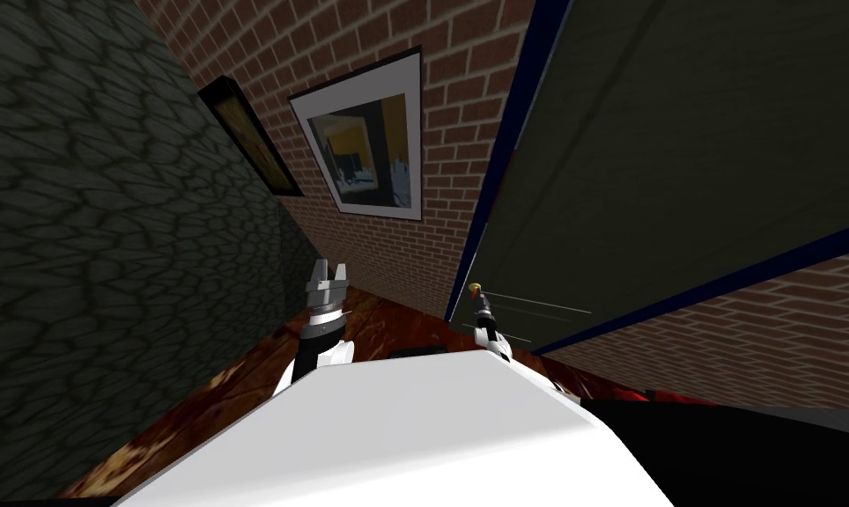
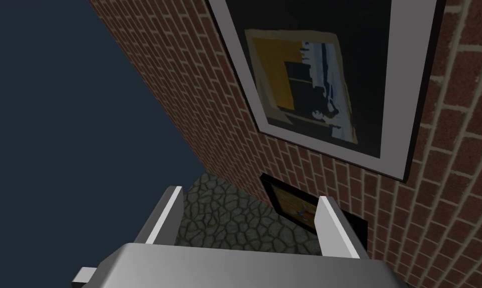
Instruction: Pull the door open
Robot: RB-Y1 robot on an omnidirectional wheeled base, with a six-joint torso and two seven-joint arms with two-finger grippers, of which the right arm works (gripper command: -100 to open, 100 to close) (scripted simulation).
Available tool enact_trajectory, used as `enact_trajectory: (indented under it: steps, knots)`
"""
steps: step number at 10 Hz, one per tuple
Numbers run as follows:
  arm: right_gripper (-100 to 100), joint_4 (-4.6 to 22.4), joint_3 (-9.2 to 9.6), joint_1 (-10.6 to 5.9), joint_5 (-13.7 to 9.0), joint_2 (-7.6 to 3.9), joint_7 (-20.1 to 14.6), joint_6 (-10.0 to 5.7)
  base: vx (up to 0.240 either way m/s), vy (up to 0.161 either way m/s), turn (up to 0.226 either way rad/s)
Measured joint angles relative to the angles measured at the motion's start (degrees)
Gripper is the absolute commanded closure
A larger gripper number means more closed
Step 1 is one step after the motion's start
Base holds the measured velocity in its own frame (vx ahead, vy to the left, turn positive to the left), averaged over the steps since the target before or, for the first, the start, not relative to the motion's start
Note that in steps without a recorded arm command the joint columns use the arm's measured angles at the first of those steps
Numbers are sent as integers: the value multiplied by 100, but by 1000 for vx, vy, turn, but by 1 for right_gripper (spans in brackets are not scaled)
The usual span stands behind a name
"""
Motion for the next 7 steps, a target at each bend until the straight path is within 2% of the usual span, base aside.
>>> enact_trajectory:
  steps: [2,3,4,7]
  knots:
    - [100,162,-4,-45,-61,-45,-266,-118,-47,-9,25]
    - [100,193,-16,-60,-84,-25,-362,-151,-44,-12,25]
    - [100,82,0,-30,-98,14,-497,-83,-33,-10,21]
    - [100,232,0,-111,-153,-45,-870,-111,-28,-6,23]
